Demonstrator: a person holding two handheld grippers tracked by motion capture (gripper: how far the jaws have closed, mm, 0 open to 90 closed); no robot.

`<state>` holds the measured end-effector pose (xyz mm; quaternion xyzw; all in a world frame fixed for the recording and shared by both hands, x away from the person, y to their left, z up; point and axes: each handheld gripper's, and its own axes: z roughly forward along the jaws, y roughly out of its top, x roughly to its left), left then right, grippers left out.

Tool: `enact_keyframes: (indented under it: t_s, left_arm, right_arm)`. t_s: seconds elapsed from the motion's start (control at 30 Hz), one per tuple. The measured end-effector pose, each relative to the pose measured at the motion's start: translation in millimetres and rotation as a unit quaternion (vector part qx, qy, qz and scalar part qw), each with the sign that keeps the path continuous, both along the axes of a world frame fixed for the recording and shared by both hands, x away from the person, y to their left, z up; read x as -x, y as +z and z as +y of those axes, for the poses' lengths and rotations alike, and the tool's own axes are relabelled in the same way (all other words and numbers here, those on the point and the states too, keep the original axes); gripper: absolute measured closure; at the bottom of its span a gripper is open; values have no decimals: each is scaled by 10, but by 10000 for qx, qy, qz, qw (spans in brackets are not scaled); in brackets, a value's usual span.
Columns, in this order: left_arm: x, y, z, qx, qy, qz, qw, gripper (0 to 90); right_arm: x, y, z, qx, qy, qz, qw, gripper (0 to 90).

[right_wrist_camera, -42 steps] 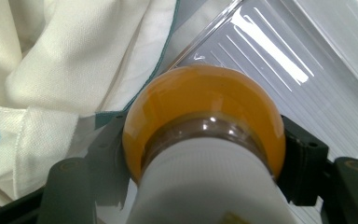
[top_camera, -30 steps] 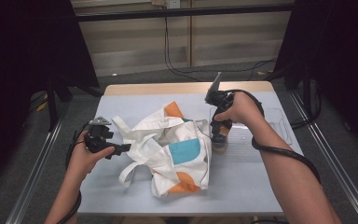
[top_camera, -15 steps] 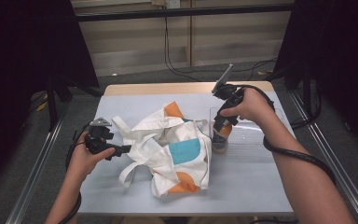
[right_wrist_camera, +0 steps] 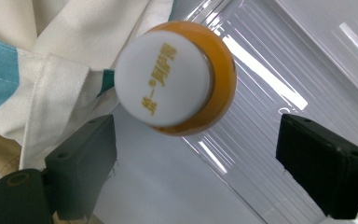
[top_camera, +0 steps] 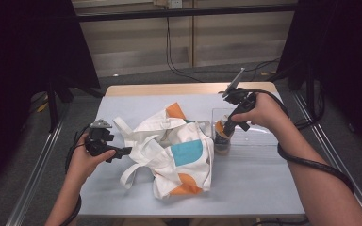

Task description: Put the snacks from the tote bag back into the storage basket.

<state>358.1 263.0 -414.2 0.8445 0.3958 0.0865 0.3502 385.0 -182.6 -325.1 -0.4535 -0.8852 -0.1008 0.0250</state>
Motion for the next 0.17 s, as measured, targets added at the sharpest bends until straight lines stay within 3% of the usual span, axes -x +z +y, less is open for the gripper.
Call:
enact_keyframes:
  t_s: [0.17]
  left_arm:
    - [-7,-4,3,-29,-3,-12,10000,35]
  right_arm:
    - [61,17,-72,-20,4,-78,10000,116]
